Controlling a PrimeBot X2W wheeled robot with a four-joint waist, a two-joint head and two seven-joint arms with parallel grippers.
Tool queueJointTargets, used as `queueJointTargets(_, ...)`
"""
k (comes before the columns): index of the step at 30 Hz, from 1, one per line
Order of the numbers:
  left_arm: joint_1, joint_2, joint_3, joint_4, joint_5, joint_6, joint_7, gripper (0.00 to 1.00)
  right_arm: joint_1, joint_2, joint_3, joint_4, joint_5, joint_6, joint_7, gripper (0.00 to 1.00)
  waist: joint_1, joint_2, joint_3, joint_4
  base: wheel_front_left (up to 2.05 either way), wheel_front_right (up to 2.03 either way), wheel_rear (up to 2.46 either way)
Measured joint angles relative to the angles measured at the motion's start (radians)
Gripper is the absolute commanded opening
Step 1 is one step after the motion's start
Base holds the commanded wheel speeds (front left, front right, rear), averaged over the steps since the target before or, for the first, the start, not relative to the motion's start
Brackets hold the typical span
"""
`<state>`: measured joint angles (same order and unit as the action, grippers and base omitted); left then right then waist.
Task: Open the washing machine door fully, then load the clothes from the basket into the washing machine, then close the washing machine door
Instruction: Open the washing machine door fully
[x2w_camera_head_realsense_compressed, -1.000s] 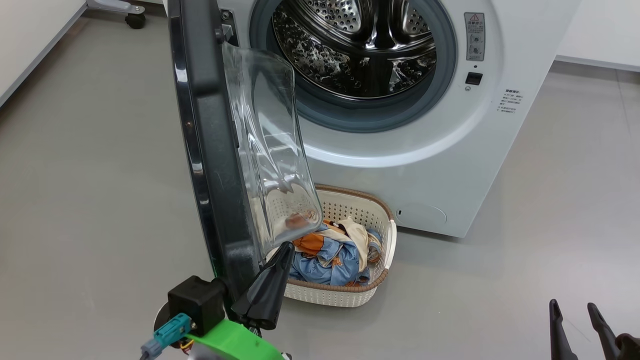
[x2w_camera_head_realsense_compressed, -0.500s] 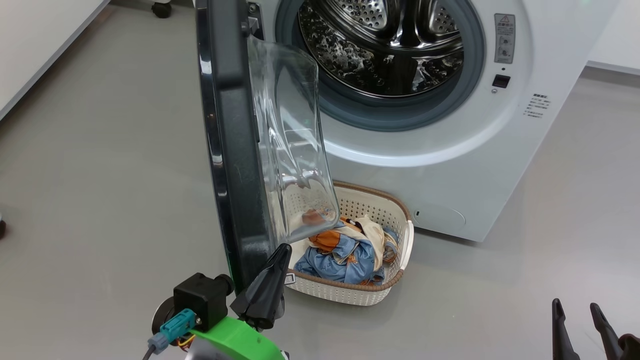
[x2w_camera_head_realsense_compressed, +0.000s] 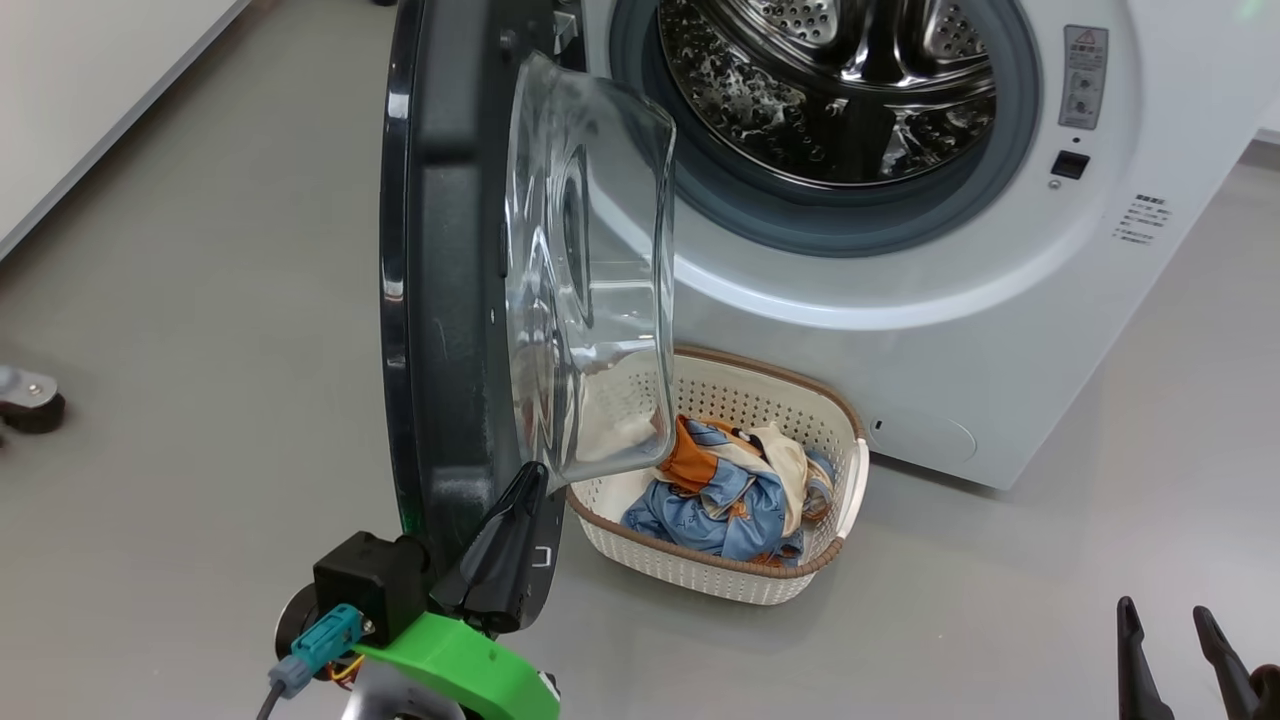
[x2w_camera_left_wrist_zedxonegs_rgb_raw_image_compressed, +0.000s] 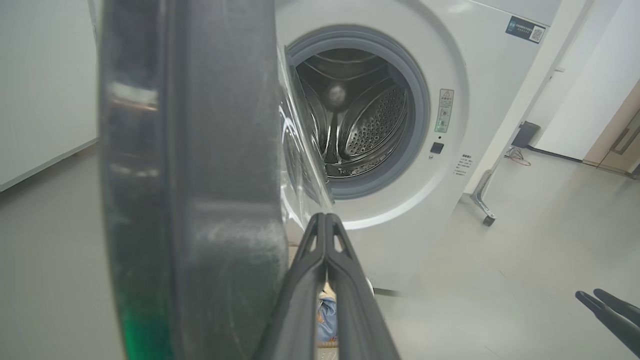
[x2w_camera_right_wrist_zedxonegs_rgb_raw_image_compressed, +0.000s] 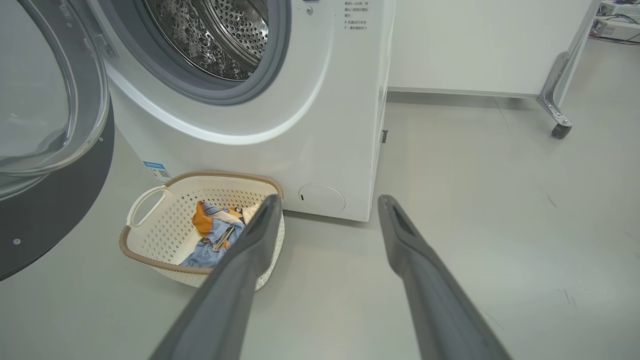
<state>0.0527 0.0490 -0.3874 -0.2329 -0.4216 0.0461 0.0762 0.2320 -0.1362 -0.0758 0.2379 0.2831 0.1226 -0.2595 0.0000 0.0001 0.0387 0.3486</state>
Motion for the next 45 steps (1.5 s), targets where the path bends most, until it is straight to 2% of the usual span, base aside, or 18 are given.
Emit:
queueJointTargets(16, -0.018, -0.002, 0.129, 0.041, -0.008, 0.044, -0.07, 0.0, -0.021, -0.005, 0.022, -0.005, 0.003, 0.0, 0.0, 1.0, 0.0, 0.0, 0.04, 0.076, 0.0, 0.0, 0.0)
queueJointTargets(28, -0.095, -0.01, 0.252, 0.155, -0.038, 0.061, -0.151, 0.0, -0.037, -0.007, 0.039, -0.022, -0.004, 0.0, 0.0, 1.0, 0.0, 0.0, 0.078, 0.102, 0.0, 0.0, 0.0)
queueJointTargets(37, -0.167, -0.018, 0.344, 0.266, -0.052, 0.069, -0.213, 0.0, -0.037, -0.007, 0.064, -0.027, -0.014, 0.0, 0.0, 1.0, 0.0, 0.0, 0.085, 0.1, 0.0, 0.0, 0.0)
queueJointTargets(45, -0.234, -0.023, 0.456, 0.356, -0.068, 0.071, -0.268, 0.0, -0.048, -0.017, 0.09, -0.033, -0.021, 0.0, 0.0, 1.0, 0.0, 0.0, 0.109, 0.07, 0.0, 0.0, 0.0)
